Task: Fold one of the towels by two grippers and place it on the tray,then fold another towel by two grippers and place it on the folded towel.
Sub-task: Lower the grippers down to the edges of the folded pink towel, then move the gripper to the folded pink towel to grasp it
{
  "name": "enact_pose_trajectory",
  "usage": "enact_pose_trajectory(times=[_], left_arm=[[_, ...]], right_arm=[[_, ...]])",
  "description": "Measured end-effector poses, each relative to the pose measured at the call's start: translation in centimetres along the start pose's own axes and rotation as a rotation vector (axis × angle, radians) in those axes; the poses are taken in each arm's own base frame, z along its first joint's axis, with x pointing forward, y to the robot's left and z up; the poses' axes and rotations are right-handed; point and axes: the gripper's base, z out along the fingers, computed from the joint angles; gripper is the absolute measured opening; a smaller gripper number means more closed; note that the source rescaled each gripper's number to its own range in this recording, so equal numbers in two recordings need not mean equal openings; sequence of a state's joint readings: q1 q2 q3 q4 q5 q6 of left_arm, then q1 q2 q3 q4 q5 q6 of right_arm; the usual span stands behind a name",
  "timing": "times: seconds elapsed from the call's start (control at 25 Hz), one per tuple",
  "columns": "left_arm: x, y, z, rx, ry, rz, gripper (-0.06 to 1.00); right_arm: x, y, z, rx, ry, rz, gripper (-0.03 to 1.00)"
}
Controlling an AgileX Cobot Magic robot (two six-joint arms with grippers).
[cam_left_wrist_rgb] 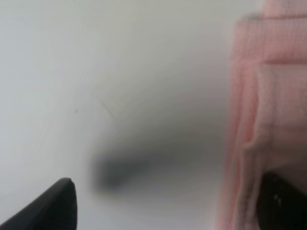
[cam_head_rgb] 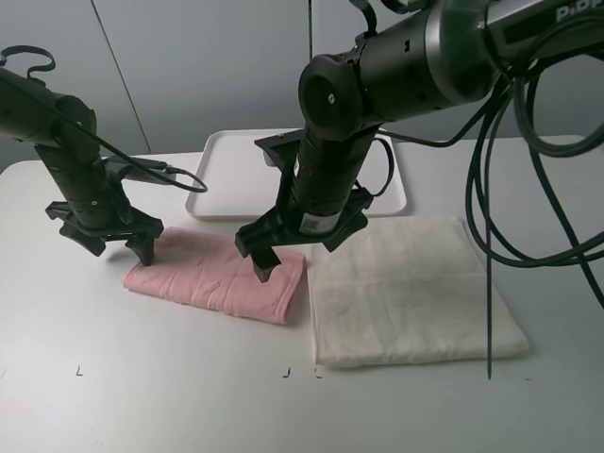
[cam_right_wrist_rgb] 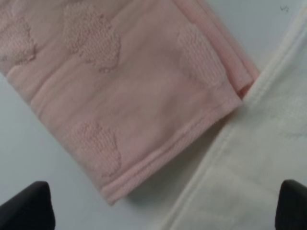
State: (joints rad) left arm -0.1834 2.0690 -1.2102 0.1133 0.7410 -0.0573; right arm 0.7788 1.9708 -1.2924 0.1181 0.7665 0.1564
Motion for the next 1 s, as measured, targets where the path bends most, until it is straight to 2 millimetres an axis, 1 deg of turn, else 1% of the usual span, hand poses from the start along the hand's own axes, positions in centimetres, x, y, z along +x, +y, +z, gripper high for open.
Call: enact_pose_trajectory(times=[0.52, 0.68, 0.84, 1.0], left_arm=[[-0.1, 0.0, 0.5, -0.006, 0.024, -0.005, 0.96], [0.5, 0.1, 0.9, 0.001, 0.036, -0.025, 0.96], [1.4, 0.5, 1.3, 0.01, 0.04, -0.053, 0.96], [1.7, 0.8, 1.3, 0.019, 0.045, -0.077, 0.96]], right_arm=[[0.0, 0.0, 0.0, 0.0, 0.0, -0.013, 1.0], [0.0, -0.1, 0.0, 0.0, 0.0, -0.016, 1.0], [-0.1, -0.6, 0.7, 0.004, 0.015, 0.0, 1.0], [0.1, -0.6, 1.6, -0.015, 0.041, 0.012, 1.0]])
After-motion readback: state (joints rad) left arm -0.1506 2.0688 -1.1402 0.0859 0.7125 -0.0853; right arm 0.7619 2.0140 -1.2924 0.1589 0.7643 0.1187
